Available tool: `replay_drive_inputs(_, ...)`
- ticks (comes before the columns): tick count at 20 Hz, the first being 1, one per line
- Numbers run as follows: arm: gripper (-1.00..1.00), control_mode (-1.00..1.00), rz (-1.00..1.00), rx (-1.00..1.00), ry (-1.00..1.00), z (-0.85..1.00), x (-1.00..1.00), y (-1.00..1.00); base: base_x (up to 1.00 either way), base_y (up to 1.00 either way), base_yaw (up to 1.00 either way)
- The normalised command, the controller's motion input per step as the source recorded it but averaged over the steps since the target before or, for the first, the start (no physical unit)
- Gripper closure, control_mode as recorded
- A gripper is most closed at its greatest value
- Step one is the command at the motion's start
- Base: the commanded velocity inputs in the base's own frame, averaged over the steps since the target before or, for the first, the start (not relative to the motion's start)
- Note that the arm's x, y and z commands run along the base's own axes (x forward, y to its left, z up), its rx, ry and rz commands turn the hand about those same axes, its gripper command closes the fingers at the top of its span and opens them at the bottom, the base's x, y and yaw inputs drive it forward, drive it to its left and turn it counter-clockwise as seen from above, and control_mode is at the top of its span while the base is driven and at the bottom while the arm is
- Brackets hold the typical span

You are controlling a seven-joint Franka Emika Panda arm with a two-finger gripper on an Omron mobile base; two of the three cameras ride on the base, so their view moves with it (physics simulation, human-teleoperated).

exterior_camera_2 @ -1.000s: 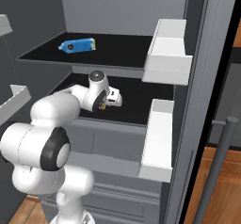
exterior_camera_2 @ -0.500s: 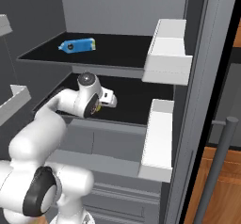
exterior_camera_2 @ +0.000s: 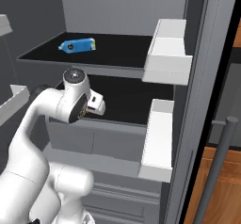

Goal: Take the lemon wedge from the fridge and place it on the plate with fish on the dining counter.

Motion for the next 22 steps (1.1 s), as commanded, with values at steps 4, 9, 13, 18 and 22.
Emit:
replay_drive_inputs(4, 1.00, -1.00, 0.00, 0.01, -0.04, 0.49, -1.00, 0.03, 0.00, 0.00, 0.00)
replay_drive_inputs(9, 1.00, -1.00, 0.04, -0.14, -0.33, 0.57, -1.00, 0.12, 0.00, 0.00, 0.00)
replay_drive_inputs(13, 1.00, 1.00, 0.11, -0.04, -0.18, 0.24, -0.50, 0.04, -0.50, 0.02, 0.20)
replay_drive_inputs(18, 1.00, 1.00, 0.00, 0.00, 0.00, 0.00, 0.00, 0.00, -0.95, -0.01, 0.63)
replay_drive_inputs(22, 1.00, 1.00, 0.00, 0.00, 0.00, 0.00, 0.00, 0.00, -0.71, -0.05, 0.75)
